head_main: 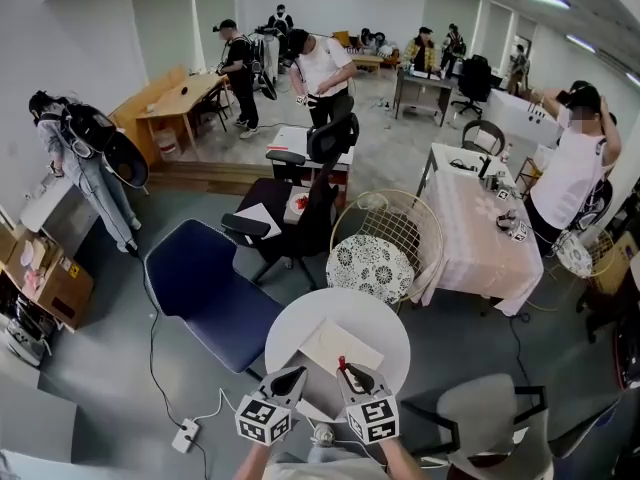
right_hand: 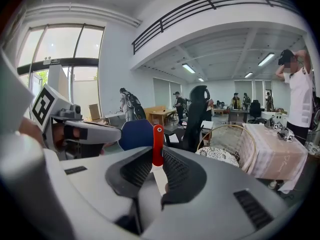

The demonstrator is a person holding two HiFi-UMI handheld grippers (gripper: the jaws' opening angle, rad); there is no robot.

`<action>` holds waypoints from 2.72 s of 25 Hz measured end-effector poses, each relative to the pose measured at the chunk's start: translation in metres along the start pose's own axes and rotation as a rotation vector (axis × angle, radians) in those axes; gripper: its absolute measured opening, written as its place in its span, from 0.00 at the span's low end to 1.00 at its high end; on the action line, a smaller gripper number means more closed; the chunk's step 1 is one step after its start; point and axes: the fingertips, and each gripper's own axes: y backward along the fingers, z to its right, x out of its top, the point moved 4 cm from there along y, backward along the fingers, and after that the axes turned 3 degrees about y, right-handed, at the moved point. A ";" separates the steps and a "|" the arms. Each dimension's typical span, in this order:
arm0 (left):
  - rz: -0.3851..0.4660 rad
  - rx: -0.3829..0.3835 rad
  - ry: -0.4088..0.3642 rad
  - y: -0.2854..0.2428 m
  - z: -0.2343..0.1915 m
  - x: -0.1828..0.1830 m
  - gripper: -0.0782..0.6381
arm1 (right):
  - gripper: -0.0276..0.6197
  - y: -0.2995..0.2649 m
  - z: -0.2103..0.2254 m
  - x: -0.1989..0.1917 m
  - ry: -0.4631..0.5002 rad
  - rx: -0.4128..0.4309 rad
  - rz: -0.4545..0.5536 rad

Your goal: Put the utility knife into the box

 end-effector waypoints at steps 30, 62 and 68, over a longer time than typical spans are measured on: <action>-0.110 -0.004 0.096 -0.003 -0.059 -0.023 0.13 | 0.15 -0.050 -0.006 -0.031 -0.094 -0.025 -0.144; -0.198 -0.001 0.211 0.023 -0.067 -0.090 0.13 | 0.15 -0.049 -0.057 -0.158 0.366 0.155 -0.607; -0.186 0.015 0.233 0.032 -0.069 -0.095 0.13 | 0.15 -0.053 -0.065 -0.175 0.479 0.231 -0.677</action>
